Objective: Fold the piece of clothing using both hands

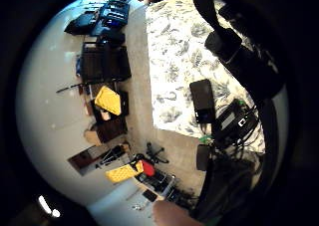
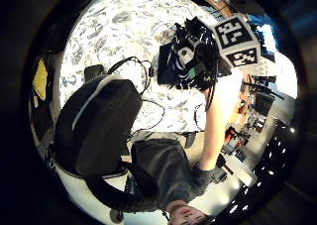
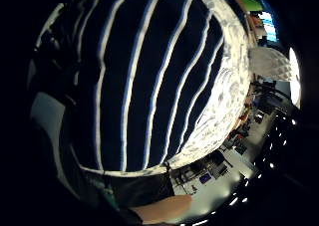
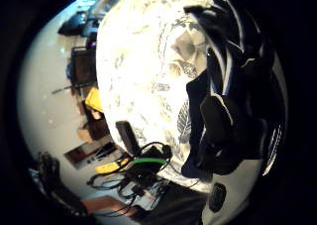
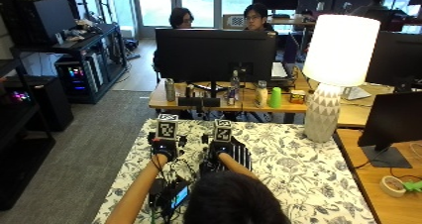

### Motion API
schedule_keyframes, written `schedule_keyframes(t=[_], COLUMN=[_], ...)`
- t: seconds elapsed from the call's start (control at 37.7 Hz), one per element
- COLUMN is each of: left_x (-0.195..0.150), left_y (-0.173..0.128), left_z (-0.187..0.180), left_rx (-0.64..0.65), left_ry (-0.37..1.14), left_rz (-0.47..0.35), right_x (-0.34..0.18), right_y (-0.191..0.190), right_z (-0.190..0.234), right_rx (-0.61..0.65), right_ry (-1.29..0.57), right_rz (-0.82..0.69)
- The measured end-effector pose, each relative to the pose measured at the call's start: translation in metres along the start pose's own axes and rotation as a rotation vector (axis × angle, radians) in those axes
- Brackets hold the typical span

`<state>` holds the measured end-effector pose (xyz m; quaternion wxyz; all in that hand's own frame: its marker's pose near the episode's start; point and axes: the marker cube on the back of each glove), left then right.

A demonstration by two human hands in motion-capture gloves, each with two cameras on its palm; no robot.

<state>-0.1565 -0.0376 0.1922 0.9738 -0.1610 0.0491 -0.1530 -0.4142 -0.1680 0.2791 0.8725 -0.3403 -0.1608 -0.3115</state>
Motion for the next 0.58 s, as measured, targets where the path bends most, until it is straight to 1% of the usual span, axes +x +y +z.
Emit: schedule_keyframes(t=[0.03, 0.05, 0.11, 0.13, 0.19, 0.21, 0.24, 0.32, 0.4, 0.5, 0.58], left_x=[-0.001, -0.002, -0.003, -0.004, -0.002, 0.000, 0.002, 0.009, 0.015, 0.023, 0.026], left_y=[0.003, 0.006, 0.010, 0.011, 0.013, 0.014, 0.015, 0.014, 0.011, 0.006, -0.002], left_z=[0.000, 0.001, 0.001, 0.001, 0.000, -0.002, -0.004, -0.007, -0.006, -0.003, 0.003], left_rx=[0.005, 0.004, -0.007, -0.013, -0.015, -0.008, 0.005, 0.029, 0.031, 0.008, -0.036], left_ry=[0.000, 0.002, 0.009, 0.014, 0.024, 0.027, 0.028, 0.023, 0.026, 0.037, 0.034], left_rz=[-0.002, -0.002, -0.003, -0.004, -0.007, -0.004, 0.003, 0.024, 0.030, 0.054, 0.061], right_x=[-0.002, -0.005, -0.011, -0.014, -0.015, -0.016, -0.017, -0.022, -0.018, -0.005, 0.007], right_y=[-0.005, -0.007, 0.004, 0.016, 0.046, 0.060, 0.071, 0.098, 0.121, 0.132, 0.130], right_z=[-0.010, -0.023, -0.051, -0.063, -0.083, -0.091, -0.098, -0.114, -0.126, -0.140, -0.143], right_rx=[0.110, 0.253, 0.508, 0.596, 0.701, 0.731, 0.755, 0.808, 0.835, 0.891, 0.876], right_ry=[0.000, 0.011, 0.050, 0.073, 0.116, 0.133, 0.144, 0.160, 0.196, 0.236, 0.221], right_rz=[-0.018, -0.013, 0.052, 0.120, 0.294, 0.358, 0.389, 0.389, 0.455, 0.481, 0.510])
